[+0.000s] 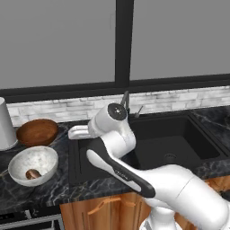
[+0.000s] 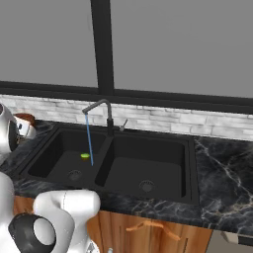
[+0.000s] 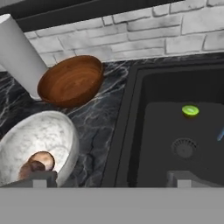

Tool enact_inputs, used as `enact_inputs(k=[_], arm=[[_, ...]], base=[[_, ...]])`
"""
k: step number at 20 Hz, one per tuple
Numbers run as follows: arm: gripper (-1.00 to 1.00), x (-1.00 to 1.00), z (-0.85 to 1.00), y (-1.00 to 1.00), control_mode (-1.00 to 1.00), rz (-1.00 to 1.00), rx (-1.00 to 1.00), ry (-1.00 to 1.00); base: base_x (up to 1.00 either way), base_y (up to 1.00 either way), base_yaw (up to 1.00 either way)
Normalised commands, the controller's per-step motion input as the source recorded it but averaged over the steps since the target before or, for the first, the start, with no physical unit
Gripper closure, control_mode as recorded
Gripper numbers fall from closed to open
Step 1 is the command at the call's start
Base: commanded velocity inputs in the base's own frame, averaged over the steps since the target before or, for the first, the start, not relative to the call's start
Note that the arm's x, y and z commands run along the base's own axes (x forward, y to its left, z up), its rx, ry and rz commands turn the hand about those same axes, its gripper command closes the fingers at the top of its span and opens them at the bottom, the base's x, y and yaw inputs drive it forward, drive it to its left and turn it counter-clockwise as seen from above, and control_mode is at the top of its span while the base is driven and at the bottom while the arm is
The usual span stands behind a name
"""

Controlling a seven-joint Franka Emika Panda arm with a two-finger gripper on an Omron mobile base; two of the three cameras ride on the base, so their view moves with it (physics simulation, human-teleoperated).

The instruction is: Pick the mushrooms from the sink and place them in one bowl. Place the kiwi in the other bowl. Then turn off the sink faucet.

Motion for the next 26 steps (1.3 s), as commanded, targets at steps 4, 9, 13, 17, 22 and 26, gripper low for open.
enact_inputs(k=[4, 9, 13, 17, 22, 26], arm=[[-1.0, -0.06, 0.0, -0.44, -1.0, -0.2, 0.0, 0.06], [-1.0, 0.0, -0.09, -0.48, -1.0, -0.16, 0.0, 0.1], [-1.0, 0.05, -0.22, -0.44, -1.0, -0.11, 0.0, 0.11], [-1.0, 0.12, -0.21, -0.45, -1.0, -0.04, -0.01, 0.1], [-1.0, 0.27, -0.29, -0.47, -1.0, -0.03, -0.01, 0.06], [-1.0, 0.35, -0.5, -0.3, -1.0, -0.07, -0.07, 0.0]], base=[[0.0, 0.0, 0.0], [0.0, 0.0, 0.0], [0.0, 0.0, 0.0], [0.0, 0.0, 0.0], [0.0, 0.0, 0.0], [0.0, 0.0, 0.0]])
